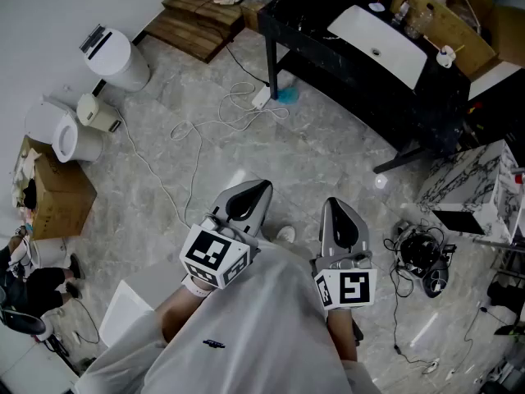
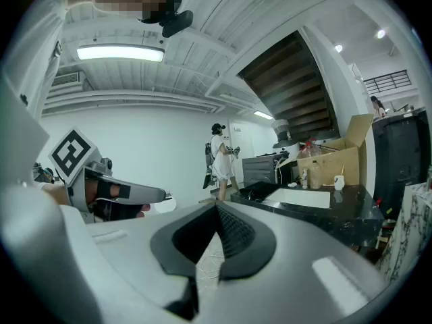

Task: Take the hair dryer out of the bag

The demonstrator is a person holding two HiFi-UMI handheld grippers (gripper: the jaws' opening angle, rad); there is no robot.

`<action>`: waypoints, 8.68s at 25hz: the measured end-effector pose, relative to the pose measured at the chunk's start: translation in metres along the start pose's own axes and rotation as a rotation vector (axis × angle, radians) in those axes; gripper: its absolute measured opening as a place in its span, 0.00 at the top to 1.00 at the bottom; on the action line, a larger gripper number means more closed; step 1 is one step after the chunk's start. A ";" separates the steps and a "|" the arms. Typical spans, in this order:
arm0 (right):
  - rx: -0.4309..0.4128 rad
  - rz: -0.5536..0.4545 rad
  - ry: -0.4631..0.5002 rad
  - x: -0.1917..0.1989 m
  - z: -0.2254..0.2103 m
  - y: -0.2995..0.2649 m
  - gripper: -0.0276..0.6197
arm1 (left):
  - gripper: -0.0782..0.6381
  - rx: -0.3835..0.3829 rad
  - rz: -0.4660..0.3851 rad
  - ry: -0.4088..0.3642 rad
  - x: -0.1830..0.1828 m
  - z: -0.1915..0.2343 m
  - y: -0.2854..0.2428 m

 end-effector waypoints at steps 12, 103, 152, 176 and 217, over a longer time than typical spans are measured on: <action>-0.033 -0.052 -0.096 -0.003 0.049 -0.042 0.94 | 0.88 0.006 -0.015 0.006 -0.010 0.056 0.028; 0.282 -0.045 -0.210 -0.088 -0.155 -0.541 0.94 | 0.88 0.223 0.144 -0.007 -0.198 0.413 -0.389; 0.419 0.085 -0.301 -0.009 -0.219 -0.635 0.94 | 0.65 0.413 0.424 -0.923 -0.099 0.454 -0.630; 0.404 0.122 -0.329 0.019 -0.225 -0.645 0.94 | 0.85 0.460 0.442 -0.807 -0.112 0.451 -0.654; 0.679 0.394 -0.453 0.060 -0.299 -0.739 0.55 | 0.85 0.666 0.457 -0.470 -0.163 0.431 -0.694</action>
Point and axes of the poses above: the fingertips, and each gripper's own axes: y backward along the fingers, z to its left, x out of its underside, the point moved 6 cm from there along y, backward along the fingers, and after that the axes turned 2 degrees about -y, right-handed, at the moved point
